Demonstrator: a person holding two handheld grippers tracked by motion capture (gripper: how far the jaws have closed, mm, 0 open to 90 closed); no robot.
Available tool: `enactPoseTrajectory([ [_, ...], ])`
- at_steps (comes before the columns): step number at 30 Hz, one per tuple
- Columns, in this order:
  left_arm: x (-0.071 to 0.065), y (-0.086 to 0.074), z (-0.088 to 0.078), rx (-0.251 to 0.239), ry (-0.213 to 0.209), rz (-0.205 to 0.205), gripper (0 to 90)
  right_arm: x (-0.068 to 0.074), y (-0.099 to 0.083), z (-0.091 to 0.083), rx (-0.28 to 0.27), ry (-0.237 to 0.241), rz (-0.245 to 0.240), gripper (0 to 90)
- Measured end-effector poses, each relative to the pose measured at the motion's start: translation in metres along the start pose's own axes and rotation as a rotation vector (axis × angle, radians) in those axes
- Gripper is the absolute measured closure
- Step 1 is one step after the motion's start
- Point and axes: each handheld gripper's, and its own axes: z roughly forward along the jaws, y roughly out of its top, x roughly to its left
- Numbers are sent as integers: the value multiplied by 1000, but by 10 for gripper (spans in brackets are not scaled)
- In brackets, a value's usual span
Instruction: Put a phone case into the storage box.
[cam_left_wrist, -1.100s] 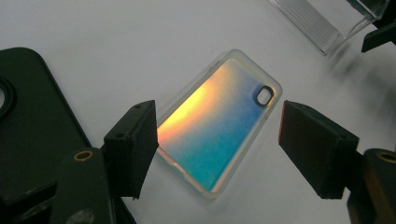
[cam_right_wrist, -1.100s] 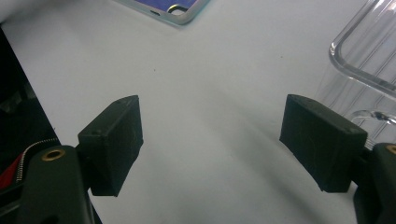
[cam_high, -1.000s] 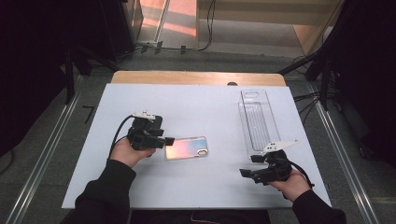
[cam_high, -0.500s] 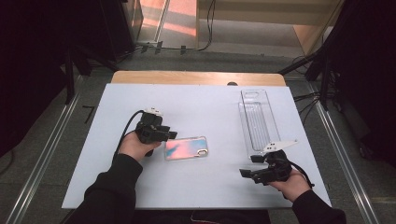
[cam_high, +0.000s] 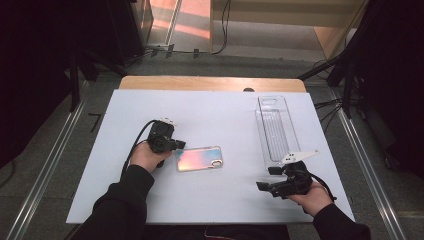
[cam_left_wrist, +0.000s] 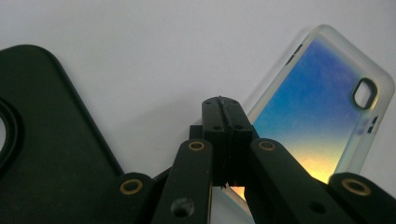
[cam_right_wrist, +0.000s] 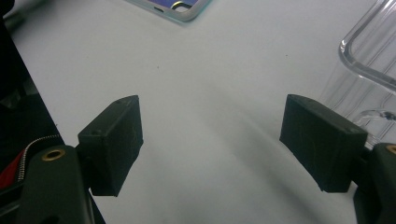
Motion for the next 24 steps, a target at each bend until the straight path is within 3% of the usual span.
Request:
enactPoseTrajectory([
  [6,-2,-3,-1,15,1,11,900,0,0,0,4,0,2,191],
  [24,-6,-13,-5,25,-38,-12,892,0,0,0,0,3,1,191],
])
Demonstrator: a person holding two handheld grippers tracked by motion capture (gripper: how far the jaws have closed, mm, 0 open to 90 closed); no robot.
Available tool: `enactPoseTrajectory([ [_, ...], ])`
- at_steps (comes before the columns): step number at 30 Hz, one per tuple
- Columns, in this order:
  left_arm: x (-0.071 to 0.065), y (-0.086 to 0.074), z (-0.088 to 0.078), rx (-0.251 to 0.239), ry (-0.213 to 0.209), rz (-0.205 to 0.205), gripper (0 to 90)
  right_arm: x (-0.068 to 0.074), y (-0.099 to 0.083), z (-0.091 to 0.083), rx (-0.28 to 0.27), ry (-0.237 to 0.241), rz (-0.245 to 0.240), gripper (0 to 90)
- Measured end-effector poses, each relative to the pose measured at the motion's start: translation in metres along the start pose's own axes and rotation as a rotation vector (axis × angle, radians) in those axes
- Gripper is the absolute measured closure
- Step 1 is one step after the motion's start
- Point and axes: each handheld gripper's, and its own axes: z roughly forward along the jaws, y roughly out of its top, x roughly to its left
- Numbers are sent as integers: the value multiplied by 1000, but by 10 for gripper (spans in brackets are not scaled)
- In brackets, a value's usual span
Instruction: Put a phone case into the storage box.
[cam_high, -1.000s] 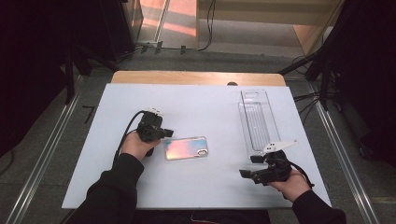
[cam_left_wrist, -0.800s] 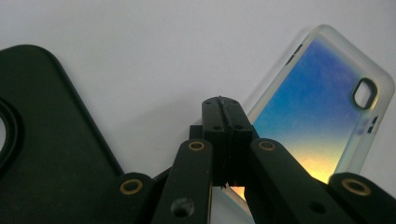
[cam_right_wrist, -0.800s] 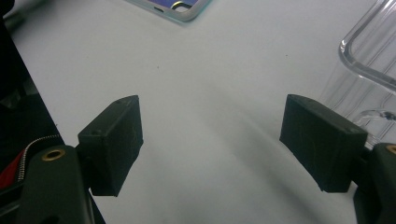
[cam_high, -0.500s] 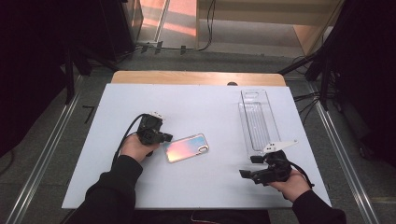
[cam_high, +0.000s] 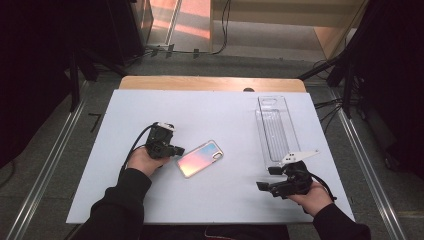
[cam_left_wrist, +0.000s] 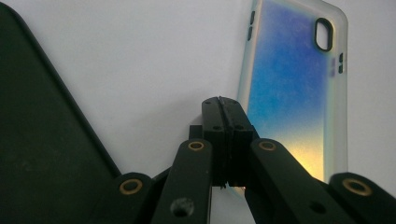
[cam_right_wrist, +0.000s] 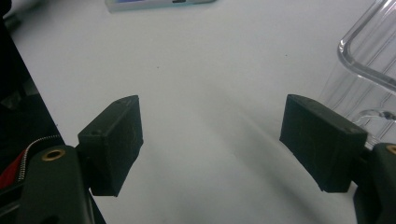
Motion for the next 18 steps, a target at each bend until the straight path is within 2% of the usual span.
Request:
enactPoseTrajectory([
  [4,0,0,-6,-32,3,-6,819,0,0,0,1,2,1,191],
  [5,0,0,-10,-43,-3,-9,762,0,0,0,-1,1,0,191],
  [6,-1,-1,-14,-55,-13,-10,762,0,0,0,-1,1,0,191],
  [7,-3,-2,-18,-70,-28,-16,697,0,0,0,-2,0,1,191],
  [8,-4,-3,-22,-84,-43,-18,697,0,0,0,-2,0,1,191],
  [11,-9,-11,-38,-138,-108,-41,563,0,0,-1,-8,-1,7,191],
  [13,-10,-13,-40,-141,-118,-46,494,0,0,-1,-7,0,4,191],
  [14,-11,-16,-42,-152,-132,-47,494,0,0,-1,-7,0,4,191],
  [18,-17,-28,-45,-161,-156,-19,409,0,1,0,-5,-1,0,191],
])
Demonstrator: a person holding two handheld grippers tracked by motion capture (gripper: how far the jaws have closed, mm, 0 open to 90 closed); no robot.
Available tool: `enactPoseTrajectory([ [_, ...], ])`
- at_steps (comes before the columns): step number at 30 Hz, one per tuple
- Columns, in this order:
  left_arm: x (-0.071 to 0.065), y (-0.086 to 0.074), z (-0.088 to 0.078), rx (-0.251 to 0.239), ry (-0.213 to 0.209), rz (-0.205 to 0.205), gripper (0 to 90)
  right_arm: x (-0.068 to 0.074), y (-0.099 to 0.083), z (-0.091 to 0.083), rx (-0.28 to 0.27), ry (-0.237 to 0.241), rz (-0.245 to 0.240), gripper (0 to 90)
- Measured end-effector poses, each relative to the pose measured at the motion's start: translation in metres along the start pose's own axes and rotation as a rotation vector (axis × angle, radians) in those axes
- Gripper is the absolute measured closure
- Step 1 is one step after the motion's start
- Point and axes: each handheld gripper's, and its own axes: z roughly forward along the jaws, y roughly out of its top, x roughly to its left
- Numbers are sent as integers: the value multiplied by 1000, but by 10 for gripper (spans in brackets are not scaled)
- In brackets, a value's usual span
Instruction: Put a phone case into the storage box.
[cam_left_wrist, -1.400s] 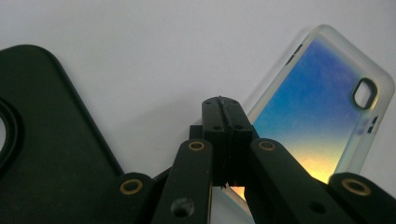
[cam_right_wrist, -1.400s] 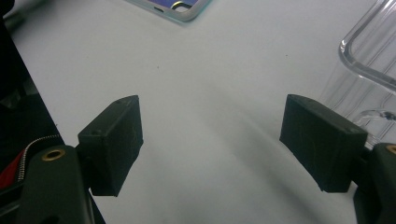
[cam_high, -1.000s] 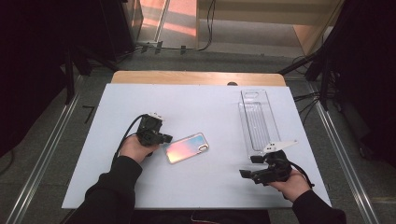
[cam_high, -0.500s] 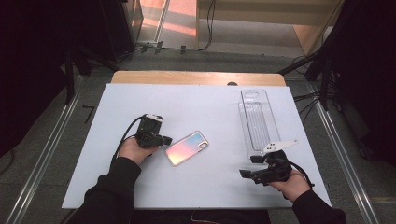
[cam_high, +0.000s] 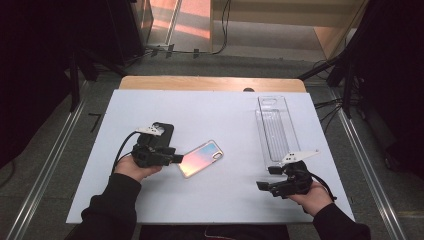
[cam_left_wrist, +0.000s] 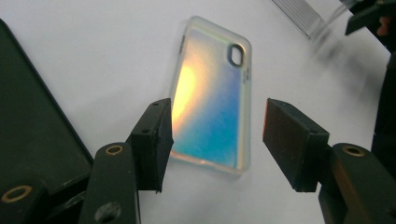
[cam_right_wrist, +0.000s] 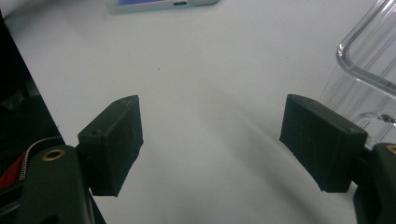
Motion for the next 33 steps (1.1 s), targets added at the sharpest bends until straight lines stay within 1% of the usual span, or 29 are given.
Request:
enactPoseTrajectory([
  [1,-2,-3,-1,-2,-3,9,409,0,0,0,0,0,0,191],
  [3,-4,-8,-1,-10,-17,10,376,0,0,0,-2,-2,-2,191],
  [5,-7,-13,-2,-4,-33,7,376,0,0,0,-4,-3,6,190],
  [6,-8,-15,-3,-7,-39,10,346,0,0,0,-6,0,12,190],
  [8,-12,-19,-4,-7,-53,16,339,0,0,1,-6,-2,9,190],
  [11,-18,-24,-8,-16,-62,35,338,0,1,1,-9,-3,10,189],
  [12,-20,-26,-9,-15,-61,45,338,0,1,2,-10,-6,10,189],
  [14,-23,-30,-10,-23,-64,56,302,0,0,2,-13,-6,7,187],
  [15,-25,-32,-11,-19,-63,61,301,0,0,2,-16,-6,1,186],
  [18,-30,-38,-12,-20,-58,67,300,-1,1,4,-15,-6,1,186],
  [22,-34,-44,-16,-11,-49,72,300,-2,1,6,-11,-1,-10,186],
  [25,-37,-50,-18,-5,-49,65,300,-3,1,7,-10,-1,-17,186],
  [26,-39,-51,-19,-4,-43,64,300,-3,1,6,-10,-2,-16,186],
  [29,-41,-52,-21,-8,-41,69,300,-3,1,6,-9,-4,-20,186],
  [32,-42,-50,-21,-11,-40,78,299,-2,0,6,-5,-7,-22,186],
  [33,-41,-49,-19,-10,-41,81,277,-2,0,6,-3,-5,-26,186],
])
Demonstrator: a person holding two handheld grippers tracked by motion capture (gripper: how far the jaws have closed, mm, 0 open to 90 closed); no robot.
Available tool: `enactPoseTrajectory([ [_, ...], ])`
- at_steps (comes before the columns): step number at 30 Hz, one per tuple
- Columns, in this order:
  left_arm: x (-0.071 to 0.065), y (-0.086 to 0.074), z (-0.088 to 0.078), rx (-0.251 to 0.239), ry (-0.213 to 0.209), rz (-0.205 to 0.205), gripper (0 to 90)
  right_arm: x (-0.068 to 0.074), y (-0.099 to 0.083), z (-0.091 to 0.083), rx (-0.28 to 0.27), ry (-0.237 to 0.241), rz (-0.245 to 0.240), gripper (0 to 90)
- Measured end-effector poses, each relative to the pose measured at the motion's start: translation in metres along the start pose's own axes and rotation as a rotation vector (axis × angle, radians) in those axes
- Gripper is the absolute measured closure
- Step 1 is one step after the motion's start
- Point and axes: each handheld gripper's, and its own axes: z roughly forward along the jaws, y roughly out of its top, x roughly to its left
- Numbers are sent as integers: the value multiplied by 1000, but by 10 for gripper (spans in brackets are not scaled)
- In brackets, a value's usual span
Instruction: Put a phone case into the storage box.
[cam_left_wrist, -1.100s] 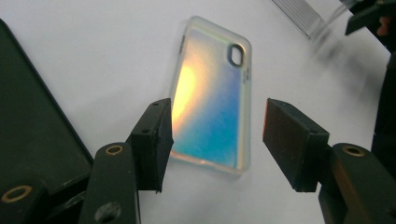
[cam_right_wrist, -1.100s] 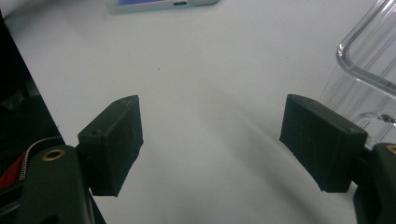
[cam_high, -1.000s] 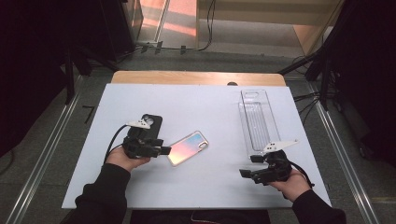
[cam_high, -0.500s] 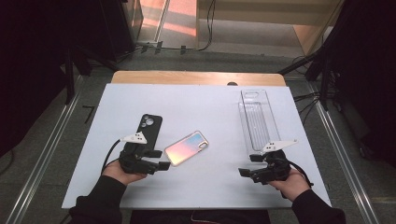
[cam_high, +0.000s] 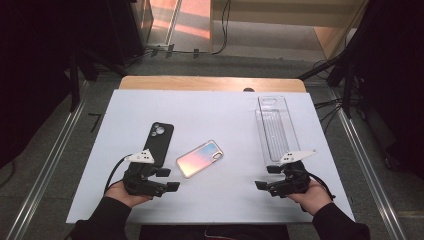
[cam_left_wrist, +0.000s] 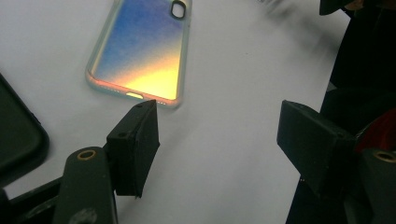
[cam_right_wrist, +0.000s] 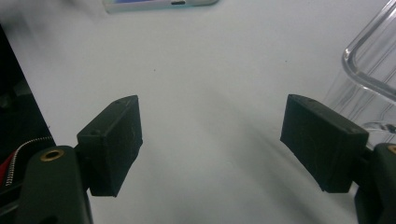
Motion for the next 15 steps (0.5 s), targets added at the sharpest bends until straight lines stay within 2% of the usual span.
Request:
enactPoseTrajectory([
  [1,1,1,1,4,-2,7,257,0,0,0,0,2,-2,186],
  [3,1,4,2,-2,-2,8,257,0,0,0,0,1,1,186],
  [10,4,18,8,-2,17,50,256,0,0,0,5,-4,5,186],
  [13,7,23,11,-18,13,41,239,0,0,0,5,-4,8,186],
  [15,9,28,11,-4,18,44,238,0,0,0,3,-4,9,186],
])
